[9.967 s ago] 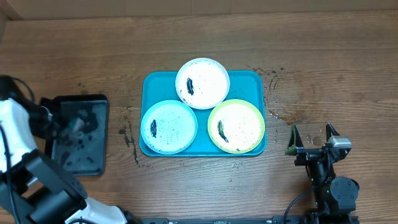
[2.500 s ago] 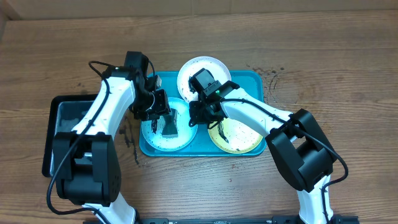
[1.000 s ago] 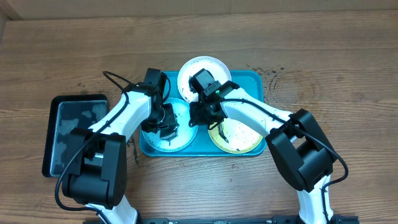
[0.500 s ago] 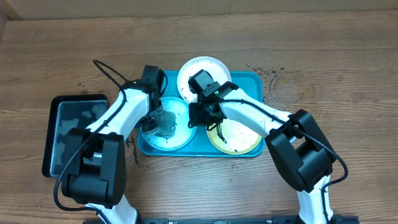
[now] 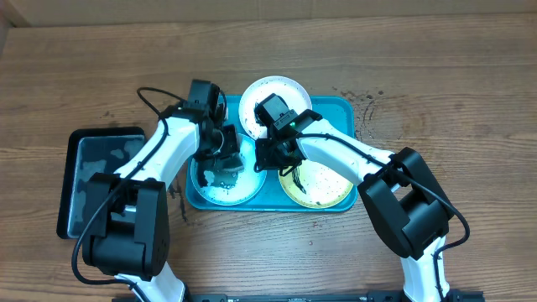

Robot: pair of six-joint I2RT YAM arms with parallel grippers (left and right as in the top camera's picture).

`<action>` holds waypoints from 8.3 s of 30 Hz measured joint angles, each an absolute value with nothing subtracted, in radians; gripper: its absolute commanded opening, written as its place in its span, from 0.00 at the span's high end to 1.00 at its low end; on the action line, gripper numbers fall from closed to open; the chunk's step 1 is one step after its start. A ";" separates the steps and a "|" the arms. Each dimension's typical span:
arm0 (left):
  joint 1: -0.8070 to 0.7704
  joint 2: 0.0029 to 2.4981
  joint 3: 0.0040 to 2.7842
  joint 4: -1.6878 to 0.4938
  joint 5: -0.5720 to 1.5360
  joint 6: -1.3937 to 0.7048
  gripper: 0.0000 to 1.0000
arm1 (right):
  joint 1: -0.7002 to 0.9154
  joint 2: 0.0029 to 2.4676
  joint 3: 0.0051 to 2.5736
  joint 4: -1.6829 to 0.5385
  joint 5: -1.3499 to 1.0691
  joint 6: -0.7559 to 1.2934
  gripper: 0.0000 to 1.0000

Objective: Clean dirty plates on tray and stack at the side

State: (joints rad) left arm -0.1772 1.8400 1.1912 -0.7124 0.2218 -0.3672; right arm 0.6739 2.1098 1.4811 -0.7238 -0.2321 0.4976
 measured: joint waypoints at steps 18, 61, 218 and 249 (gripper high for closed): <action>-0.197 1.834 1.163 -0.870 -0.345 -0.501 0.96 | 0.681 2.111 1.483 -0.727 -0.250 0.487 0.96; 0.476 1.604 1.458 -1.069 -0.037 -0.514 0.96 | 1.023 2.111 2.048 -0.954 1.013 -0.264 0.96; -0.013 1.704 1.452 -0.928 0.265 -0.287 0.96 | 0.577 2.297 1.787 -0.935 -0.312 0.381 0.96; -0.189 2.072 1.454 -0.923 0.130 -0.371 0.96 | 0.559 2.297 1.787 -0.943 -0.306 0.419 0.96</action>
State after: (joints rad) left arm -0.1890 2.0716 1.4536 -0.9230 0.1299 -0.3714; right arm 0.5587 2.2974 1.7870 -0.9428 -0.3061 0.4191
